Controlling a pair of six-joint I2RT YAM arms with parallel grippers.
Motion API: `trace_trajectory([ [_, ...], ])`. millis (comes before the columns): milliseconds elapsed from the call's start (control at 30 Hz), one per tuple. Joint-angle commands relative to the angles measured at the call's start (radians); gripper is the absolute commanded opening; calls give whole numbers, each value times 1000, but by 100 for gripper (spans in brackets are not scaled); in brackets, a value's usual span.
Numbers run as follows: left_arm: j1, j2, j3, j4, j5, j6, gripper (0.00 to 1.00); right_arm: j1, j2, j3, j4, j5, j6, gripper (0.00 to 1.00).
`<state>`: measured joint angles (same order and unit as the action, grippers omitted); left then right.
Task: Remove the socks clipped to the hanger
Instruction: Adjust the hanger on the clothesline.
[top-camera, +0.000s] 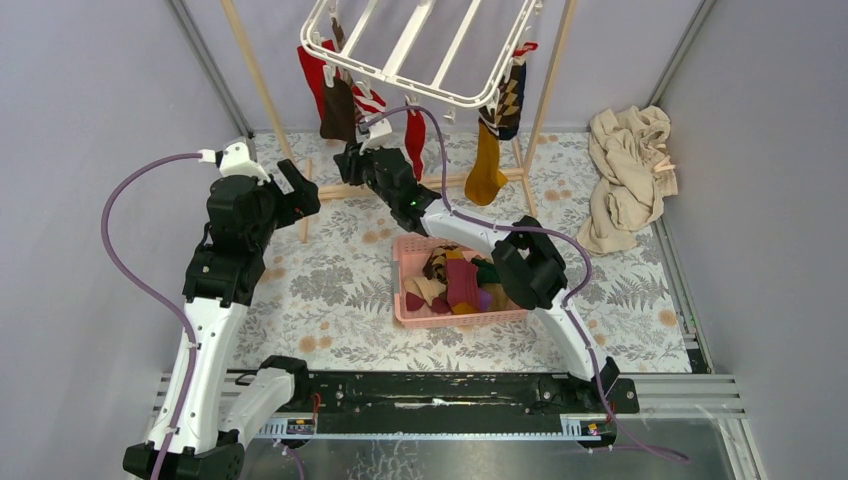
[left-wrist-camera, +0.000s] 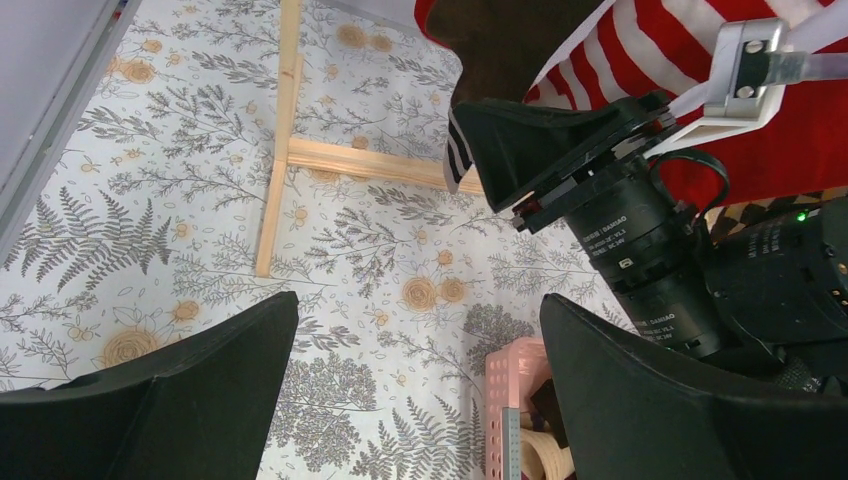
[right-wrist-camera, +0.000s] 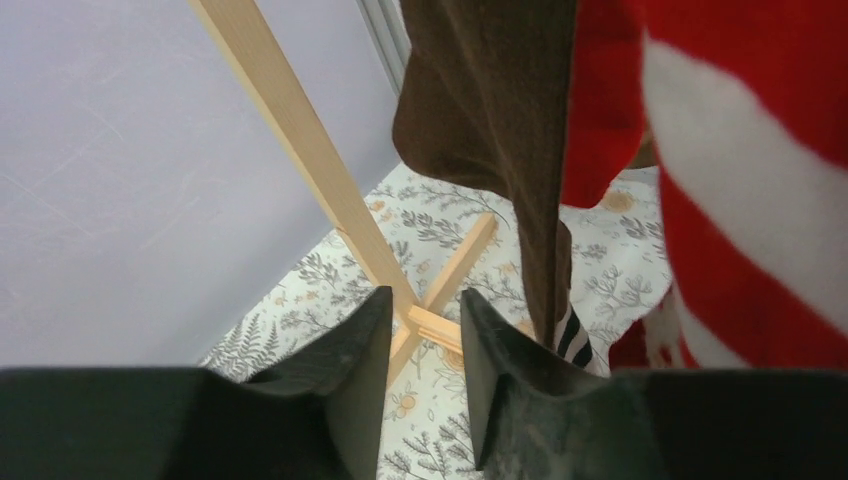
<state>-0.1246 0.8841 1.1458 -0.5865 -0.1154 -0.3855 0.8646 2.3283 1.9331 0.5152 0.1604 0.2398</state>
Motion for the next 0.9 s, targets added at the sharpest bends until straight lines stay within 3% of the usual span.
trace_trajectory([
  [0,-6,-10,28,-4,-15,32,99,-13,-58,21,117,-50,7,29],
  [133,-5,-10,26,-4,-18,35,99,-25,-107,-42,143,-95,35,0],
  [567,-6,-4,9,11,-13,31,99,-58,-387,-438,318,-273,132,0],
  [667,-6,1,4,13,-13,31,99,-61,-431,-480,259,-247,105,0],
  [767,-6,0,5,17,-8,27,99,-61,-449,-485,196,-182,64,30],
  [867,-6,5,8,21,-4,24,99,-59,-460,-504,187,-134,43,46],
])
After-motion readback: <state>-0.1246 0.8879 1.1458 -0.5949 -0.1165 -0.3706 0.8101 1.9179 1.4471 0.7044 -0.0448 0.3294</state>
